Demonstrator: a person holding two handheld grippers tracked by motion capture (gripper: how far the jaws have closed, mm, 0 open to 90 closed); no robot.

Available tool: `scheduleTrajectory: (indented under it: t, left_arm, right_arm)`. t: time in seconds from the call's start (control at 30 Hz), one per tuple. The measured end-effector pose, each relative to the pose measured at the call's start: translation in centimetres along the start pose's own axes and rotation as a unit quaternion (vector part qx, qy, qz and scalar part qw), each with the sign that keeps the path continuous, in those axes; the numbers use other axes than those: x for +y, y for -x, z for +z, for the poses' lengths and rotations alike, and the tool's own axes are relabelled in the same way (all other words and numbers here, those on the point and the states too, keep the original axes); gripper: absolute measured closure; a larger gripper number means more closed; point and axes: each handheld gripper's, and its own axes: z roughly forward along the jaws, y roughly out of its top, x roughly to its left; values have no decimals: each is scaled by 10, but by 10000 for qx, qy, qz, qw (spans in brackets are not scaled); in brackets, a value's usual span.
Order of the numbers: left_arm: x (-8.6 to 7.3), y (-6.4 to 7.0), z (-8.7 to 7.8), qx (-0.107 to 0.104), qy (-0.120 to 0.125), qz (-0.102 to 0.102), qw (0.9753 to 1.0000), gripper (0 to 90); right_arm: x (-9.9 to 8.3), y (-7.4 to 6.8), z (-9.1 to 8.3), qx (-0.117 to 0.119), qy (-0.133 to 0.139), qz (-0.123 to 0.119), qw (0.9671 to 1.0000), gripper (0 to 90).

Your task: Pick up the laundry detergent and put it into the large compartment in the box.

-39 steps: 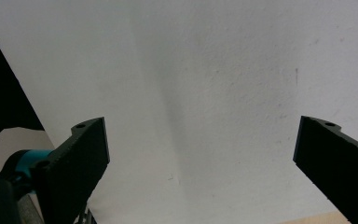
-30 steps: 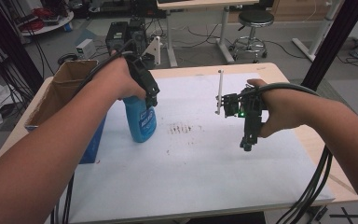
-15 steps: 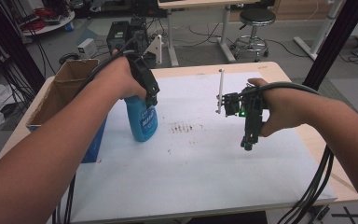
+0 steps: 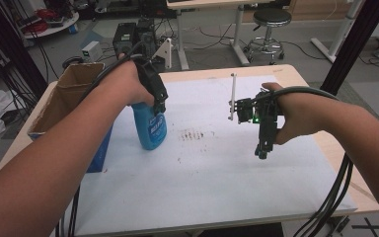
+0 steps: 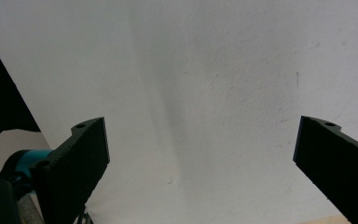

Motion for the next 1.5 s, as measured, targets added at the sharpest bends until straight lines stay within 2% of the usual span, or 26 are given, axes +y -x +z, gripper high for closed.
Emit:
scheduleTrajectory:
  t: [0.2,0.23,0.27,0.3,0.53,0.57,0.63,0.8,1.07,1.1,1.23,1.5]
  left_arm:
    - [0,-1,0,-1,21,-68,10000,316]
    - [0,0,1,-31,13,-71,10000,338]
    - [1,0,1,-25,18,-70,10000,377]
    - [1,0,1,-20,11,-84,10000,377]
    - [1,-1,1,-45,2,-133,9999,386]
    - [1,-1,1,-56,0,-125,9999,386]
    - [1,-1,0,-60,-32,-41,10000,387]
    - [-3,-4,-3,-174,-55,7,9998,387]
    - [-10,-5,-24,-123,-175,114,9997,387]
    - [-13,-7,-34,-104,-162,122,9997,387]
    - [-17,-11,-50,-94,-114,98,9998,386]
    - [-26,-19,-80,-65,-93,88,9999,386]
  right_arm:
    - [0,1,0,-38,-16,-28,10000,23]
    - [1,-1,0,14,21,86,10000,23]
    - [0,0,1,-39,1,22,10000,23]
    - [0,1,1,-53,1,-35,10000,23]
    - [1,0,1,-25,-3,-3,10000,23]
    - [1,1,1,-54,-13,-58,10000,23]
    - [1,0,1,-35,2,-13,10000,23]
    - [0,0,1,-39,-37,-25,10000,23]
    - [-1,0,1,-38,1,-25,10000,23]
    - [-1,-1,0,-17,5,34,10000,23]
    - [-2,-1,0,-44,-37,-43,10000,23]
    - [-2,-2,-1,-47,-26,-13,10000,23]
